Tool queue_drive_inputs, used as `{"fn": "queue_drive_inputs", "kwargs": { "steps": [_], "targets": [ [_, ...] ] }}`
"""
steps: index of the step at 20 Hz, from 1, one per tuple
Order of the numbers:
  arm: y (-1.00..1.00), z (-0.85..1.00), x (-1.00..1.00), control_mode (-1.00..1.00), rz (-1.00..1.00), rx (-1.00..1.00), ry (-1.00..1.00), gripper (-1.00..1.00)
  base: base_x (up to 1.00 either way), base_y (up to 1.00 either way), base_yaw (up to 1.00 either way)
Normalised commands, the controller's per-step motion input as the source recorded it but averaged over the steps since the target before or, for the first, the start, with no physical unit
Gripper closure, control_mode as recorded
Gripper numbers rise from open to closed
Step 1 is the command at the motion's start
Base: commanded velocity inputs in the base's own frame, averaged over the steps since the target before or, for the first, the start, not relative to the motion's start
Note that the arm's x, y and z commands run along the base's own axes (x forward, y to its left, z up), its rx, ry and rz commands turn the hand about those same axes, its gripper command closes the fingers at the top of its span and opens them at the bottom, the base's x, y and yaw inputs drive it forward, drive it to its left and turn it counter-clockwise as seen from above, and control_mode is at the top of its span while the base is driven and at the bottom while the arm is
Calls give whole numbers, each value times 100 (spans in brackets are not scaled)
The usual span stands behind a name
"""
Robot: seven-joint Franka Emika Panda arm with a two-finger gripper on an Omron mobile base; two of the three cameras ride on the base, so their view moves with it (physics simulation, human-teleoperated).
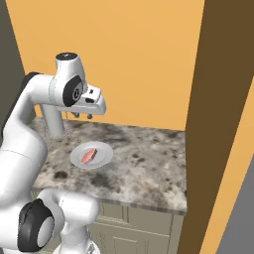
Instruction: Place the steak on the counter behind the older steak on the same shelf of the fridge to maintain FIFO order. Close the fridge door when finished.
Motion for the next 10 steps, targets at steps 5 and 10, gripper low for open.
{"fn": "queue_drive_inputs", "kwargs": {
  "steps": [5, 10],
  "targets": [
    [0, 0, -1, -100, 0, 0, -1, -100, 0, 0, 0],
    [0, 0, 0, -100, 0, 0, 0, -100, 0, 0, 0]
  ]
}}
